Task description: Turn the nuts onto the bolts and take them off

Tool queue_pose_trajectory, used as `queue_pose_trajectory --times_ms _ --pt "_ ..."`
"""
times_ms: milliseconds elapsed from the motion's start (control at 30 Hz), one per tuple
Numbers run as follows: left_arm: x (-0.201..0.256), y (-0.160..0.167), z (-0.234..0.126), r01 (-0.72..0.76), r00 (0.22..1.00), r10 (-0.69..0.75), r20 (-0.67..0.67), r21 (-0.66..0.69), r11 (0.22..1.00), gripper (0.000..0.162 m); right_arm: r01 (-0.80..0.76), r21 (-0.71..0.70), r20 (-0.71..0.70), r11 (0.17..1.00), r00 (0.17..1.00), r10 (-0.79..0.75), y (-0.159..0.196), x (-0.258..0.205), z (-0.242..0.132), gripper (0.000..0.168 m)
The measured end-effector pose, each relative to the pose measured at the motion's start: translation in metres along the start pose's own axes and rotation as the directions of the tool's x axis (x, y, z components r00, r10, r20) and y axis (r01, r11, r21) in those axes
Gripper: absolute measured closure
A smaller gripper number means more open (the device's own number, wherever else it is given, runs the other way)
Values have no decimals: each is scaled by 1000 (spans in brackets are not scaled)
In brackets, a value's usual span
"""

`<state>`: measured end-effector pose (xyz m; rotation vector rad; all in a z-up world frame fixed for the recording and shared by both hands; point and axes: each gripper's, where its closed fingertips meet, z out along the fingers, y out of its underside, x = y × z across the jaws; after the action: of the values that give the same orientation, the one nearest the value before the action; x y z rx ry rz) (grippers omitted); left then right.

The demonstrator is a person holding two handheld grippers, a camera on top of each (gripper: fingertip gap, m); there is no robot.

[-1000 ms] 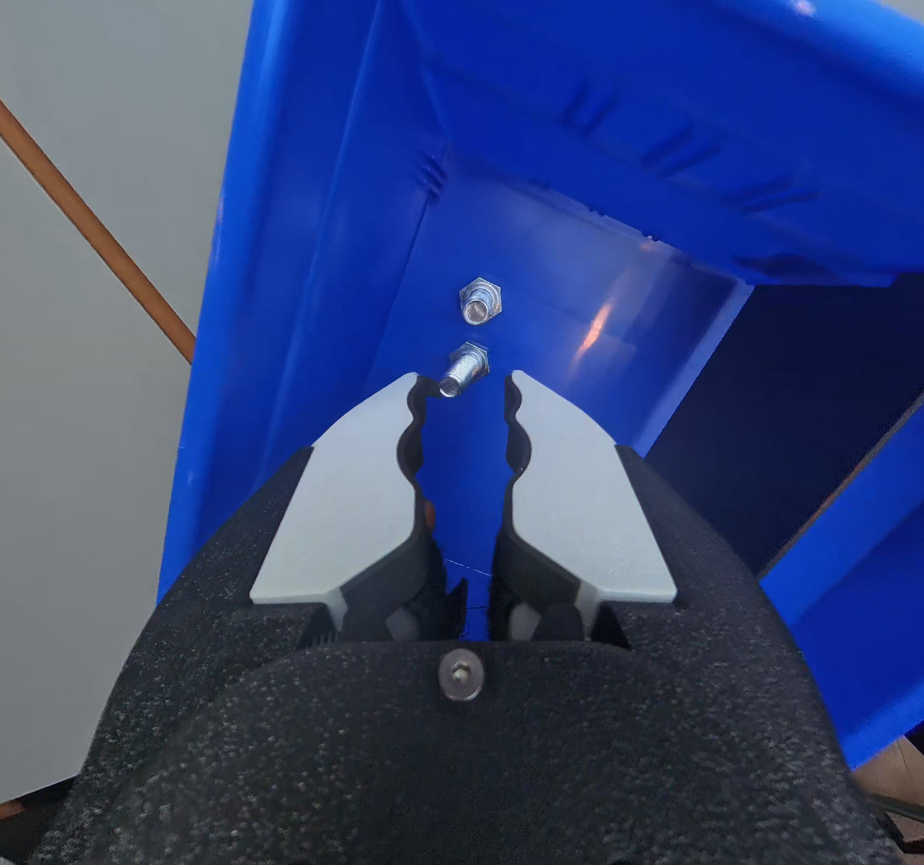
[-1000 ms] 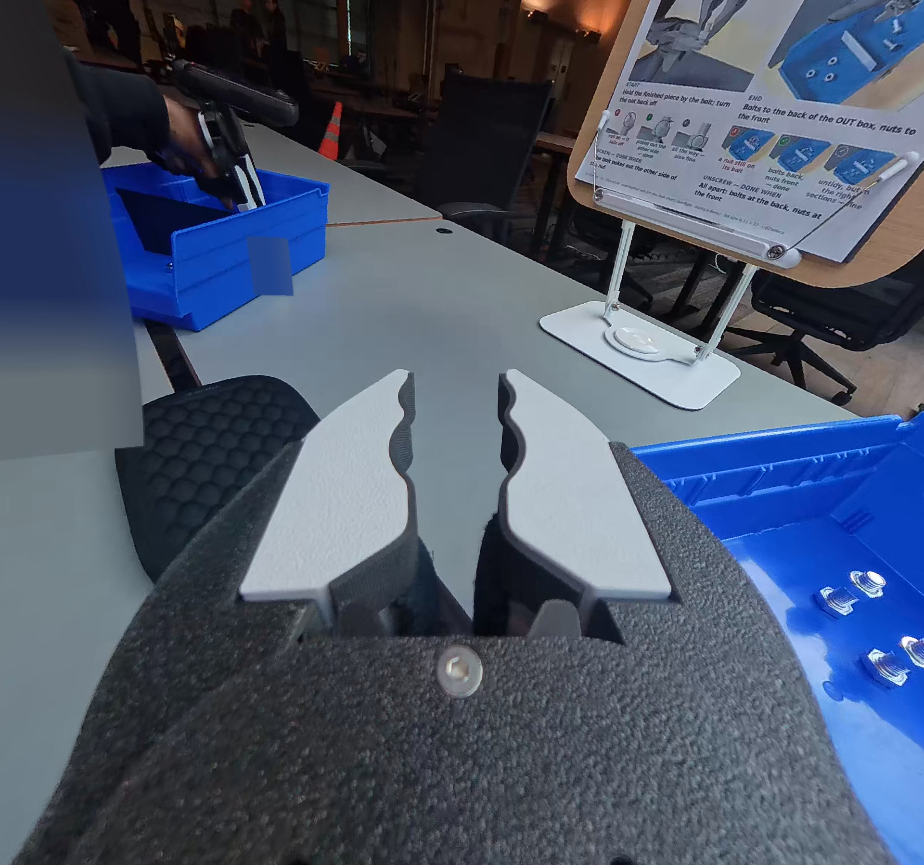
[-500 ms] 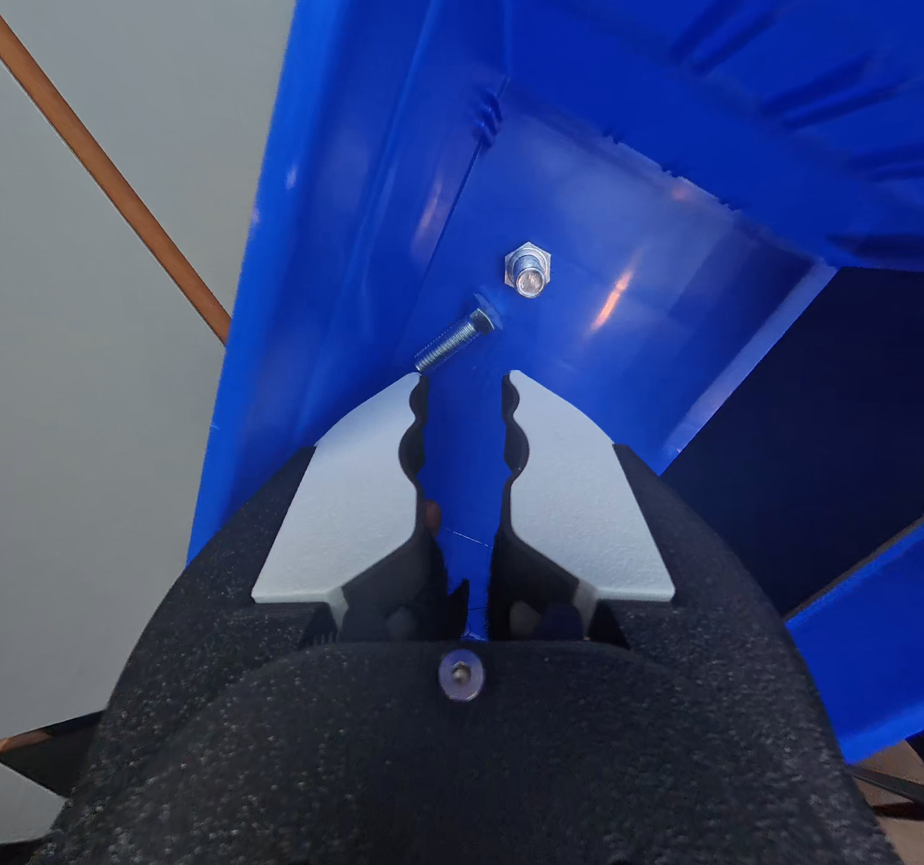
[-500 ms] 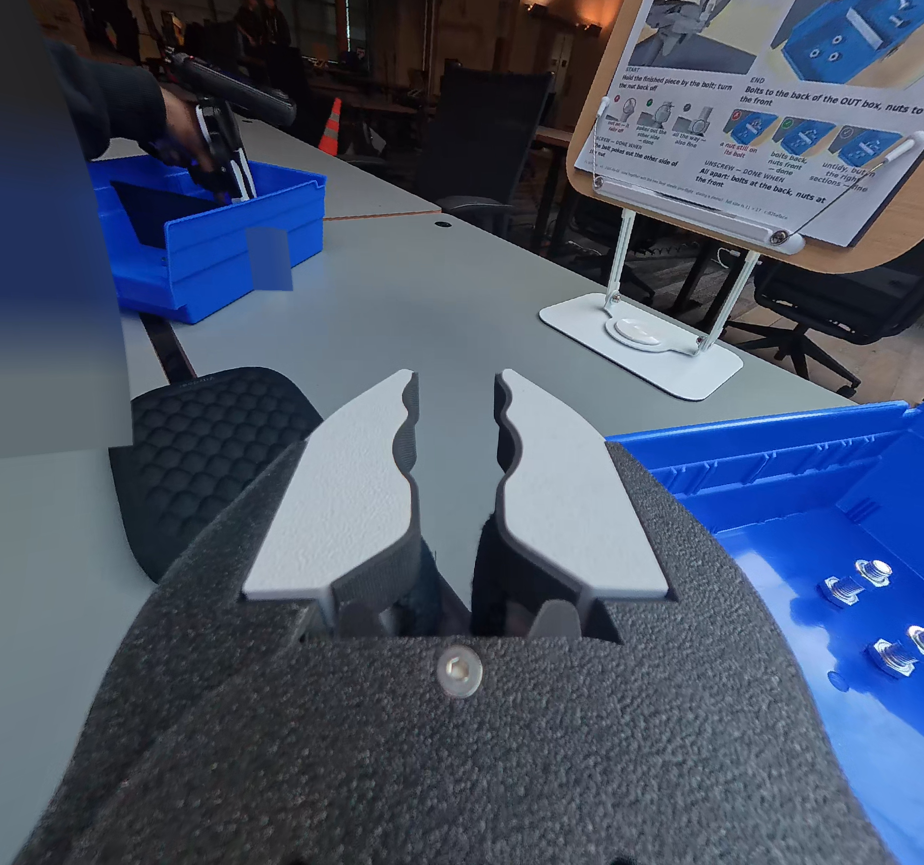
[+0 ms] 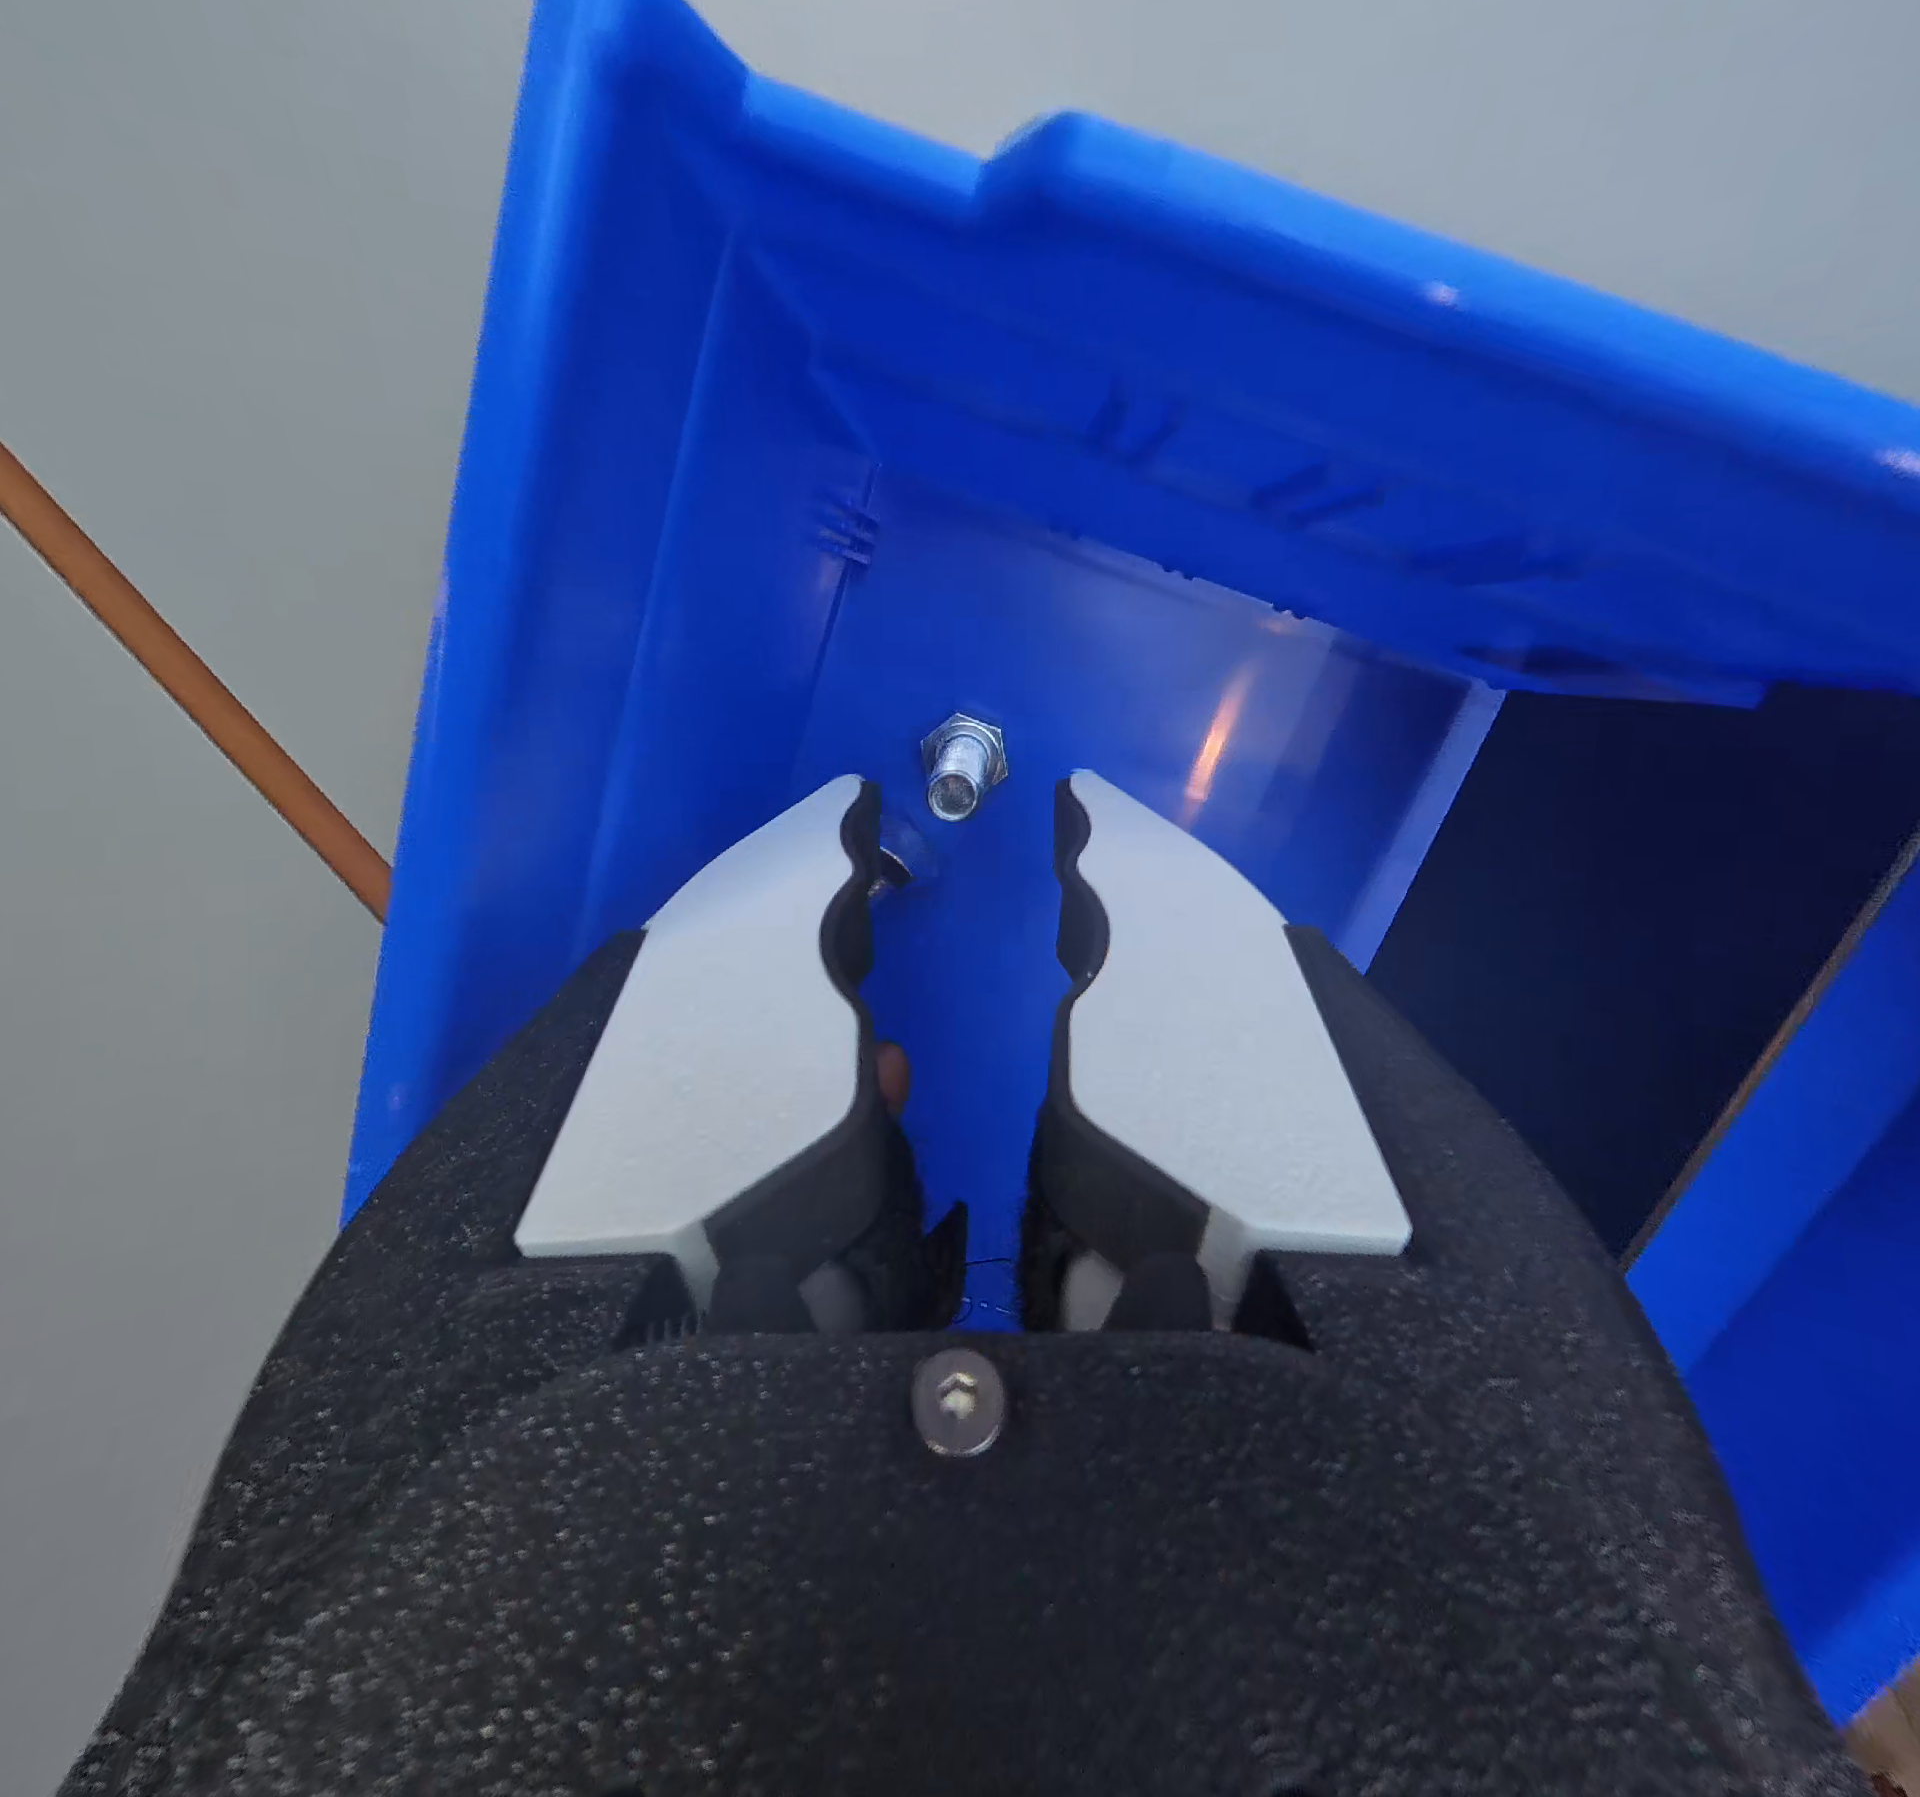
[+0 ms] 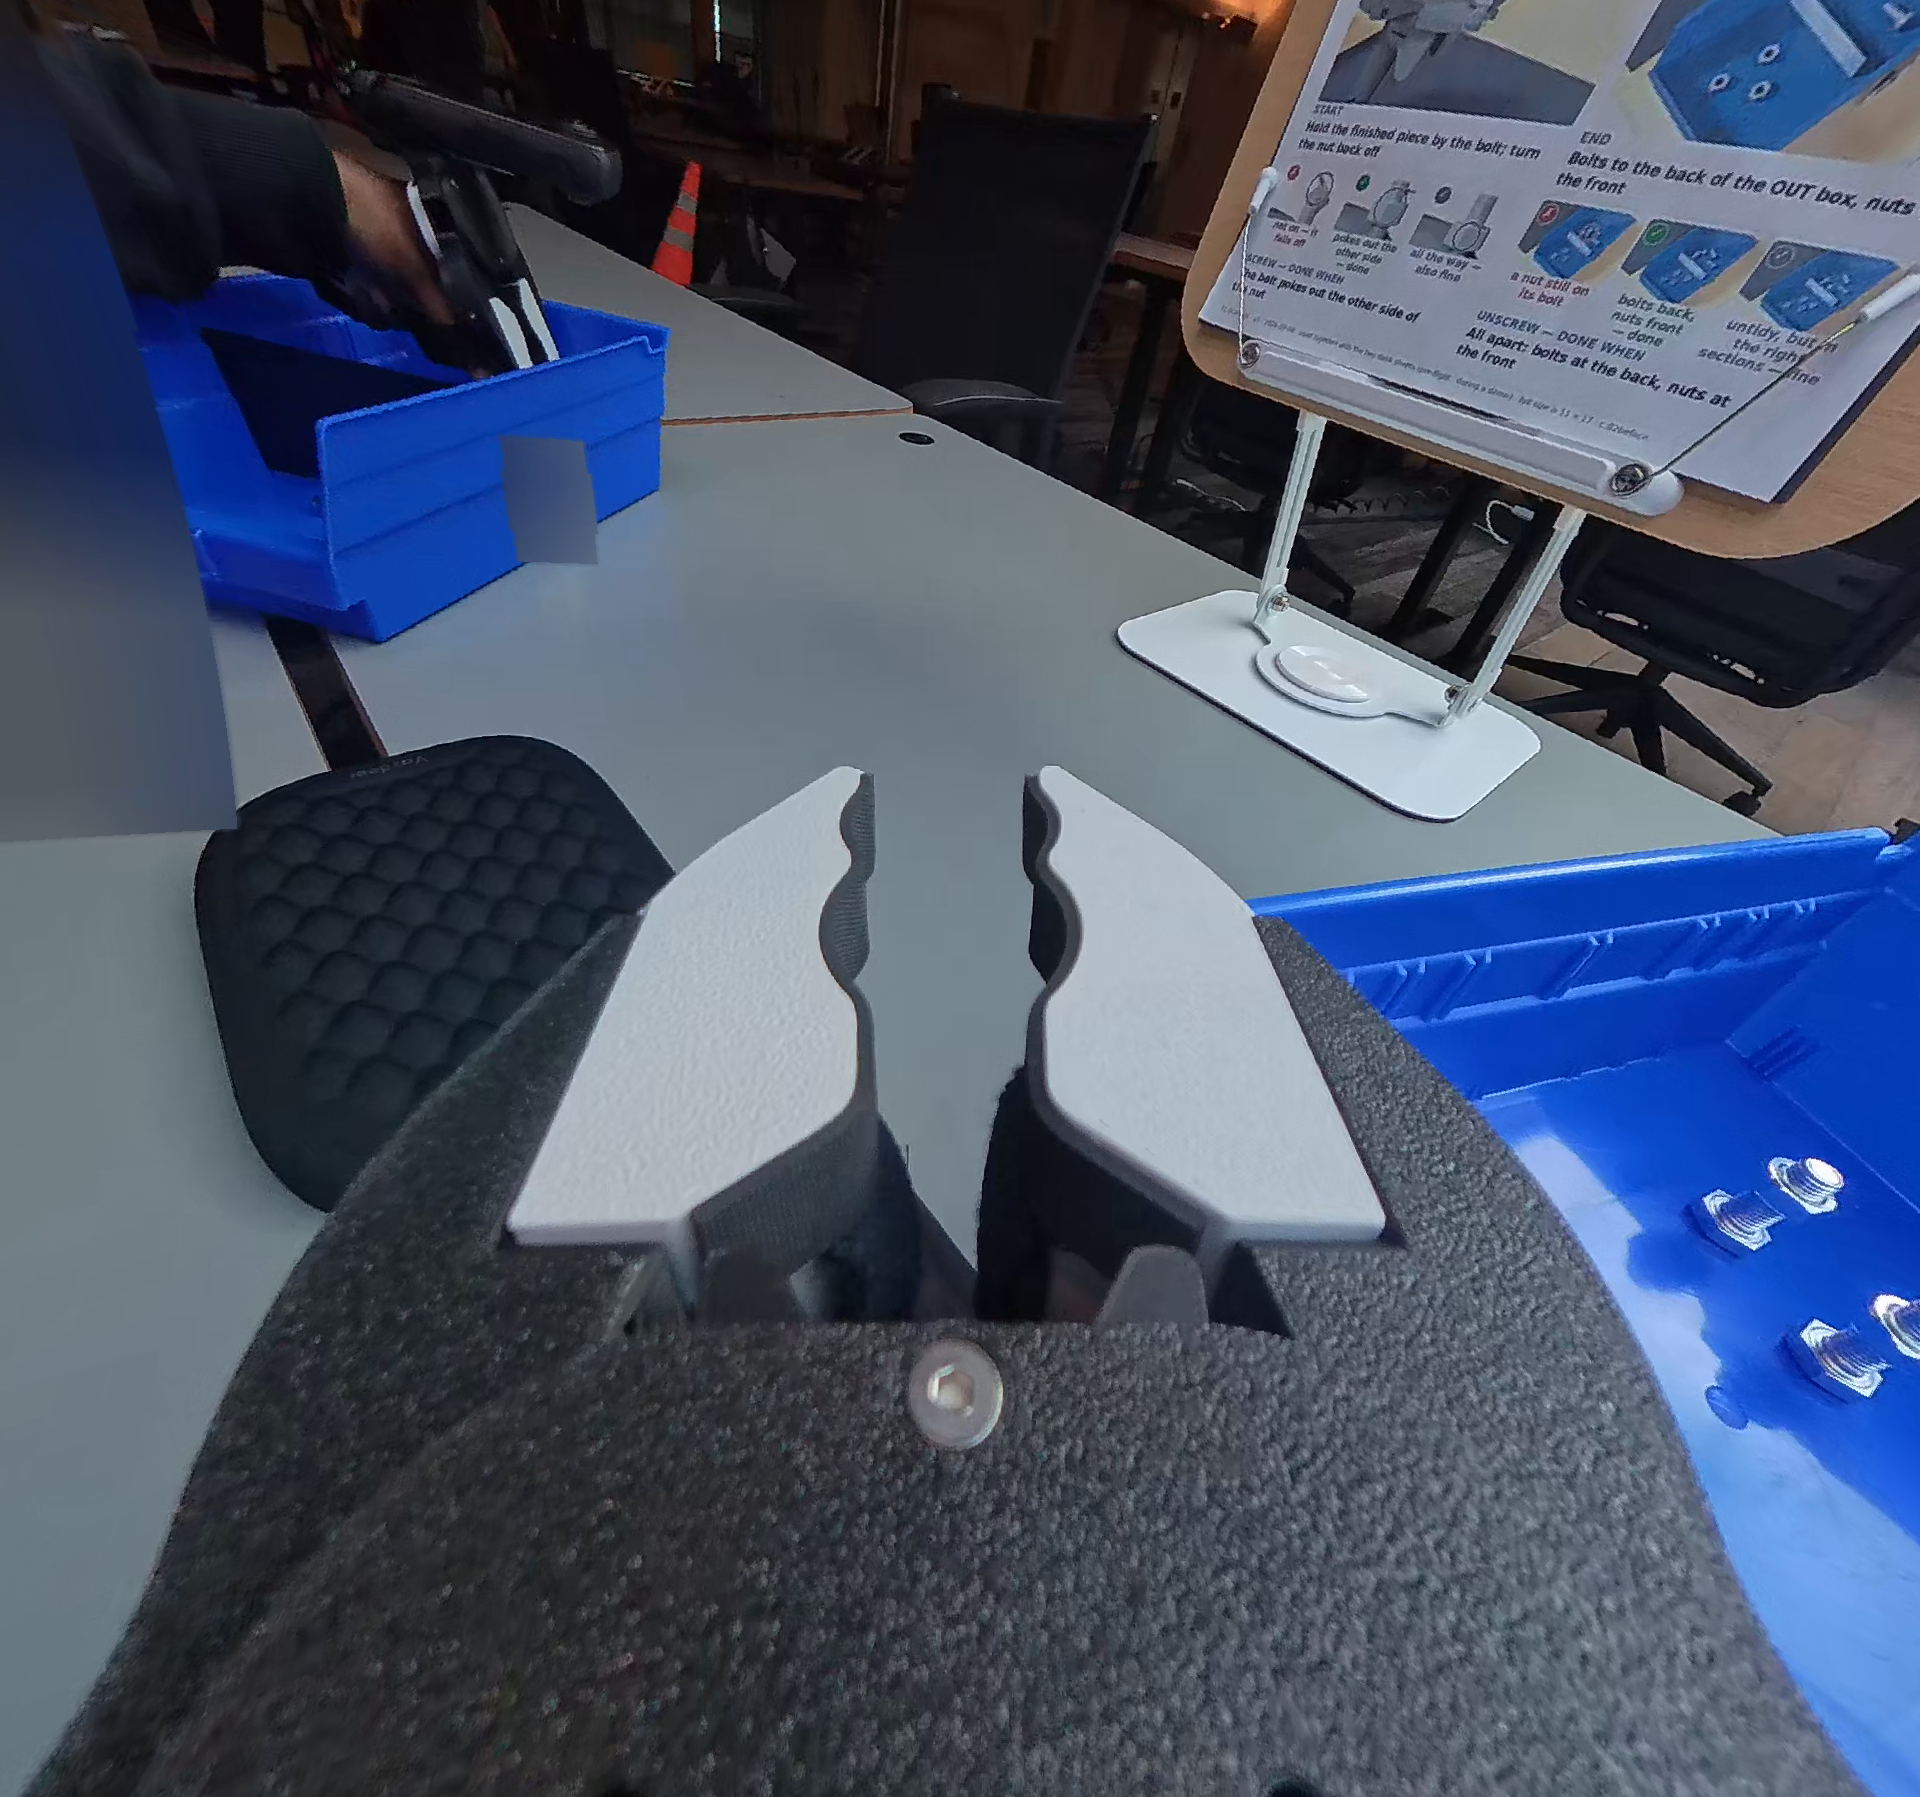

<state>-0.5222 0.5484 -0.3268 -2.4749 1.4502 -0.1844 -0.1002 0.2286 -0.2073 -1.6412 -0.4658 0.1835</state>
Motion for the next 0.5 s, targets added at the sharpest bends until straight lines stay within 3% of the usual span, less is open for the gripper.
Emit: queue_pose_trajectory --times_ms 67,300,500 --pt "-1 -1 4 -8 1000 8 14 -2 1000 152 0 -3 0 1000 1000 0 1 0 0 142" --pt "-1 -15 -26 -33 998 33 49 11 999 152 -3 -10 8 1000 1000 3 4 -2 3 142" --pt "33 -68 -87 -172 980 162 117 85 981 152 -3 -35 30 999 1000 4 12 -7 7 143"
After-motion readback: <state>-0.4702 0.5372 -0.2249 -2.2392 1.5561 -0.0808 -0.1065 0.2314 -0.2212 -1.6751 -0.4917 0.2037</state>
